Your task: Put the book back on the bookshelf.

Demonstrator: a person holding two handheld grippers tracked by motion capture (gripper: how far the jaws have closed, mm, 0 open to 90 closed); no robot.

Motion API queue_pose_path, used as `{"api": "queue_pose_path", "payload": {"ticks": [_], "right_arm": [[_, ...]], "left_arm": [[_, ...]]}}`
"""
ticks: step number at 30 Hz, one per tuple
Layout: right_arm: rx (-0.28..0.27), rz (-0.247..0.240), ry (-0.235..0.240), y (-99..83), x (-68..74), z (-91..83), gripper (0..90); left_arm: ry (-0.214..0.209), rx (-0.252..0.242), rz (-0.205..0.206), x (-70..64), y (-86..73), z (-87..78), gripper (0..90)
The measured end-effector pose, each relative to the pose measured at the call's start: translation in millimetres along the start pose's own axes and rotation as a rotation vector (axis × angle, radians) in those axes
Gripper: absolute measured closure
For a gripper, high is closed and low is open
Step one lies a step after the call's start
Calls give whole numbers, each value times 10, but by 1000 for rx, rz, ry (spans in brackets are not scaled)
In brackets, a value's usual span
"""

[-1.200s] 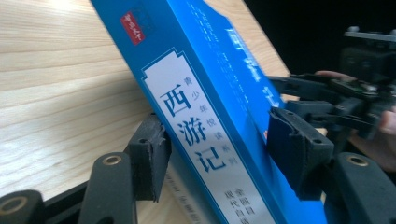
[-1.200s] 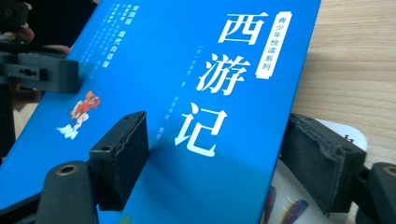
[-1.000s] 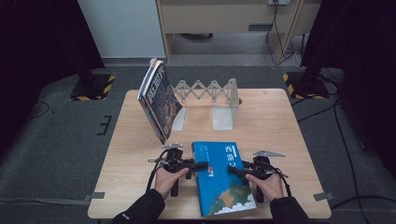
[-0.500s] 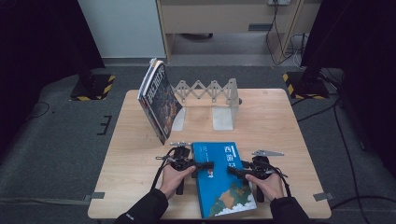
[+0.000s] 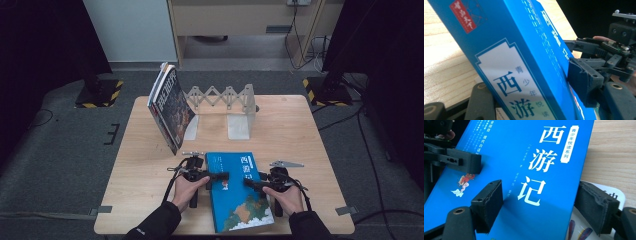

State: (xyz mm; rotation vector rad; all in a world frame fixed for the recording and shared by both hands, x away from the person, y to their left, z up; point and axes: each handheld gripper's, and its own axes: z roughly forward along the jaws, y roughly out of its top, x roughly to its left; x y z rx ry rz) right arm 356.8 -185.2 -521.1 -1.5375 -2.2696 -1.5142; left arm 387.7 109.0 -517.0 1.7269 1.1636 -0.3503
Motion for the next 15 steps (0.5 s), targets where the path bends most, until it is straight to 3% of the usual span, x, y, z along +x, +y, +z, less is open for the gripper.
{"api": "queue_pose_path", "payload": {"ticks": [5, 8, 10, 15], "right_arm": [[4, -9, 0, 8, -24, -15, 258], [6, -3, 5, 12, -28, -20, 258], [9, 14, 14, 16, -28, -30, 259], [-4, -10, 35, 22, -58, -29, 252]], "left_arm": [[-15, -10, -23, 37, -1, 28, 373], [-45, -17, -42, 44, 14, -1, 418], [-55, -27, -21, 23, 23, -19, 461], [-60, -21, -20, 9, 27, -40, 472]]}}
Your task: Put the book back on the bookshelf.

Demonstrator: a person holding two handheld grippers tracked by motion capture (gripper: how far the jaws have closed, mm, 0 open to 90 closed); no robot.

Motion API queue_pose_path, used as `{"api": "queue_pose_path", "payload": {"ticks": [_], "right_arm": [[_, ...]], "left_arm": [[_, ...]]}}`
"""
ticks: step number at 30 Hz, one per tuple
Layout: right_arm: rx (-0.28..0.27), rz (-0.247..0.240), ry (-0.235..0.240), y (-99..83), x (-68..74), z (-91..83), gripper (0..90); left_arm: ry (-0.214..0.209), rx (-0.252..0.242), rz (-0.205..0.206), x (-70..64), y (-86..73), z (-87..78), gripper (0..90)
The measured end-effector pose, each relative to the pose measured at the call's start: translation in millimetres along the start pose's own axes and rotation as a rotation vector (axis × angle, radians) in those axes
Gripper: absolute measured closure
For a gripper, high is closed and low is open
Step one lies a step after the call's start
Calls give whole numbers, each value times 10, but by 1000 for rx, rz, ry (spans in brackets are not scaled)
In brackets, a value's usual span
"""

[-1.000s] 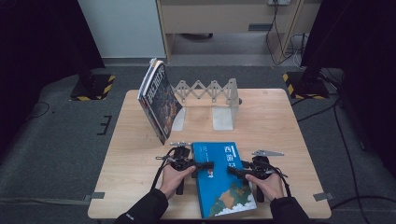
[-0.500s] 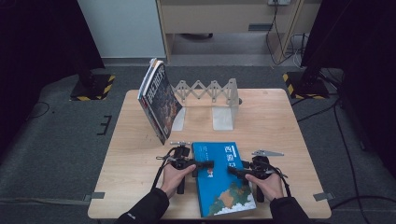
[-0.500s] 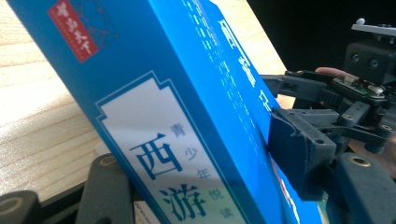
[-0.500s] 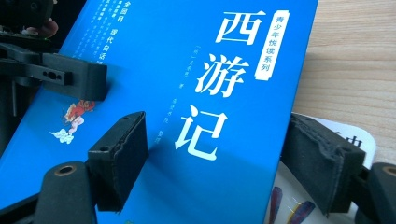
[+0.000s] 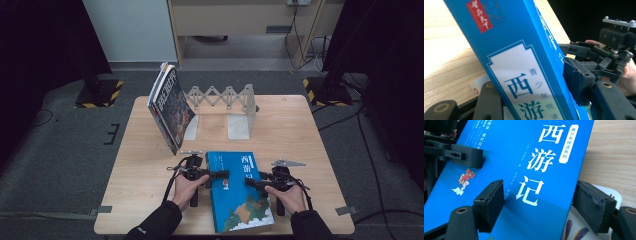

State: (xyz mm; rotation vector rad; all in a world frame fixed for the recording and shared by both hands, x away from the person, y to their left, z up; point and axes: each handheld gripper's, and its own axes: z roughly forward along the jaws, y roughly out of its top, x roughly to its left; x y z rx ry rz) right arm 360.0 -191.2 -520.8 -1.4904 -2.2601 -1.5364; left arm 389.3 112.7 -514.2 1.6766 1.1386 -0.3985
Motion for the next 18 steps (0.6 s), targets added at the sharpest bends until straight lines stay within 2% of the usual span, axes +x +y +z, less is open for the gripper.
{"api": "queue_pose_path", "payload": {"ticks": [4, 6, 8, 11, 13, 14, 18], "right_arm": [[-17, 25, 30, 8, -40, 29, 190], [-11, 53, 56, 12, -62, 23, 183], [-25, 61, 69, 18, -56, 24, 183], [-29, 43, 63, 45, -41, 2, 191], [-28, 3, 27, 62, -16, -15, 231], [-31, -7, 17, 68, -9, -19, 240], [-74, 17, 10, 76, -4, -64, 292]], "left_arm": [[-21, 3, 11, -33, 19, -37, 493], [-32, 4, 17, -58, 39, -51, 509], [-31, 1, 31, -98, 61, -57, 522], [-26, -6, 53, -164, 97, -59, 530], [29, 3, 136, -258, 139, -54, 546], [33, -5, 146, -279, 153, -56, 550], [27, -39, 158, -289, 147, -57, 558]]}}
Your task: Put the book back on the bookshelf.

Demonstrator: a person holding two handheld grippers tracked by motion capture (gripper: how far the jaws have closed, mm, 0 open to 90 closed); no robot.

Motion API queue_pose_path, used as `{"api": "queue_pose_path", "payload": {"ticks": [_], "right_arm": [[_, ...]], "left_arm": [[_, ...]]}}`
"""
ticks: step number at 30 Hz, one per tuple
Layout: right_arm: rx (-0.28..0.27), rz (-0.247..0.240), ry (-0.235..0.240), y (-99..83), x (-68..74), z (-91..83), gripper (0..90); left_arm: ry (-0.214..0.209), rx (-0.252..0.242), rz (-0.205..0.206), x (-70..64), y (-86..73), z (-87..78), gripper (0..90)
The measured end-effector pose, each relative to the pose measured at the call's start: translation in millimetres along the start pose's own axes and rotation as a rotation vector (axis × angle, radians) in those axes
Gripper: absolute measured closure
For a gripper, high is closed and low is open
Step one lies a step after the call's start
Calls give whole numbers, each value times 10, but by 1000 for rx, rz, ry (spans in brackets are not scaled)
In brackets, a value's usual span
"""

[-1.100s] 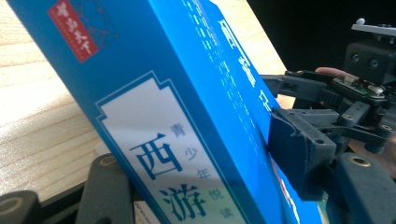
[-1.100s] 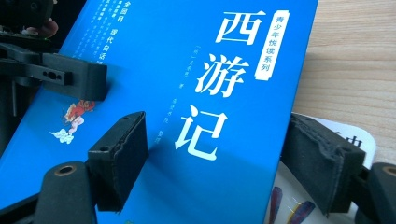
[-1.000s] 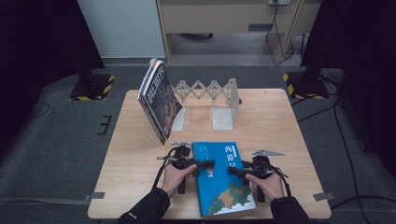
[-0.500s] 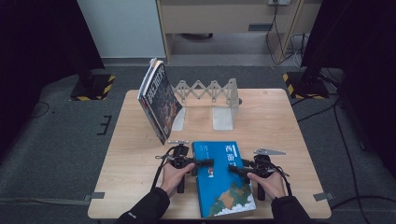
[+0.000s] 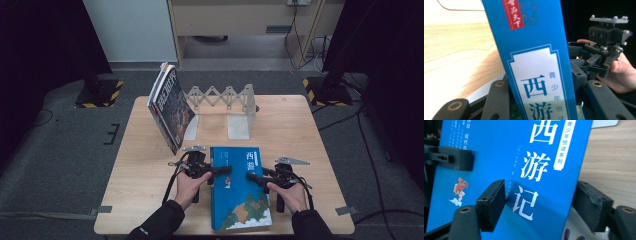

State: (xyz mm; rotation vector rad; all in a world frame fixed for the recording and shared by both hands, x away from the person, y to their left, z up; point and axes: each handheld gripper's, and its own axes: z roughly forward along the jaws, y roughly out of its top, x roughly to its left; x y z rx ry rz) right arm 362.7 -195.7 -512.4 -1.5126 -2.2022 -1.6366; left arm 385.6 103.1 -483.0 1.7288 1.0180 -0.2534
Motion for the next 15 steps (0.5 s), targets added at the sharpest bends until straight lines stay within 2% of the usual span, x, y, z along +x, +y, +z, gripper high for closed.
{"api": "queue_pose_path", "payload": {"ticks": [6, 12, 15], "right_arm": [[-19, -5, -18, -30, 11, 11, 321], [-21, -16, -8, -27, 29, 14, 347], [-19, -20, -10, -25, 35, 15, 349]], "left_arm": [[23, -51, 5, 26, -87, 71, 529], [-23, -77, -63, 48, -142, 135, 484], [-16, -75, -67, 54, -145, 140, 484]]}}
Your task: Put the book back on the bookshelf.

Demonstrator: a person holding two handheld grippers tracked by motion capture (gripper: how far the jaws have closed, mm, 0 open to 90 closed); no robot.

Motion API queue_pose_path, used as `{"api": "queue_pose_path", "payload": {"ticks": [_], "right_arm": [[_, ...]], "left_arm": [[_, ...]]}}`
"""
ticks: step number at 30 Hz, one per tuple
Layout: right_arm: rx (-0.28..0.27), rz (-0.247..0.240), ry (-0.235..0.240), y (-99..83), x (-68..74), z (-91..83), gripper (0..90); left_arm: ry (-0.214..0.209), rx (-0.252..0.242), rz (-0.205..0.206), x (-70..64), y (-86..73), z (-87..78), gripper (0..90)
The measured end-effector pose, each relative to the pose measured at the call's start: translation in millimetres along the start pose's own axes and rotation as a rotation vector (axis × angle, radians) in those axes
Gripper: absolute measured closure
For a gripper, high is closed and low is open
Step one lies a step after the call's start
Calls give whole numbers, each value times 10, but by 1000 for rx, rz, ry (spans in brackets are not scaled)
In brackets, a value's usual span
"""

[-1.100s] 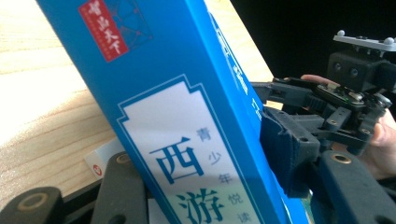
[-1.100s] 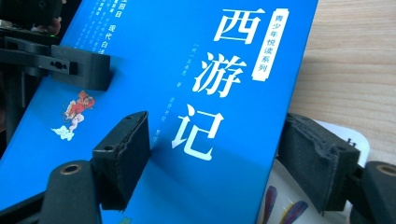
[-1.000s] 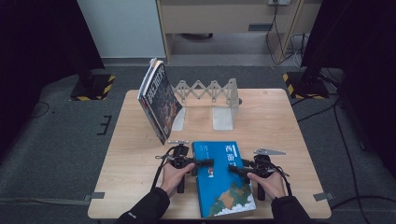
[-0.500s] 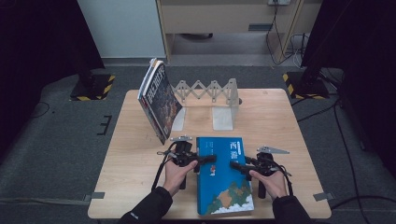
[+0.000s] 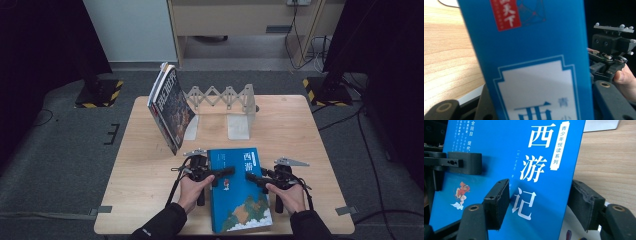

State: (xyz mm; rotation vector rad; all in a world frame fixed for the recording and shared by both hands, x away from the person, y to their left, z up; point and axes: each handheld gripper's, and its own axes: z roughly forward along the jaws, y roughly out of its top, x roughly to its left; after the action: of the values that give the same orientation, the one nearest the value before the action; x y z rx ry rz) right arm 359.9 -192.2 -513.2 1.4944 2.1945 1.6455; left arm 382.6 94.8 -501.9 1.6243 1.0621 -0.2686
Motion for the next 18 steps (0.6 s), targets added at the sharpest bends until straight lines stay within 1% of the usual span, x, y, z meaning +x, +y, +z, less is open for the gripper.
{"api": "queue_pose_path", "payload": {"ticks": [2, 5, 11, 16, 18], "right_arm": [[1, 0, -1, -1, 0, 1, 351], [0, -12, -4, -3, -6, 9, 357], [8, -8, -1, -3, -1, 11, 362], [9, -7, -1, -2, 0, 9, 363], [5, -15, 2, 3, -2, 0, 363]], "left_arm": [[3, 0, 1, -2, -2, 3, 476], [10, 5, -1, -2, -5, 22, 457], [8, 24, -14, 10, -6, 40, 438], [1, 18, -38, 6, -3, 69, 437], [5, 13, -58, -12, -1, 56, 479]]}}
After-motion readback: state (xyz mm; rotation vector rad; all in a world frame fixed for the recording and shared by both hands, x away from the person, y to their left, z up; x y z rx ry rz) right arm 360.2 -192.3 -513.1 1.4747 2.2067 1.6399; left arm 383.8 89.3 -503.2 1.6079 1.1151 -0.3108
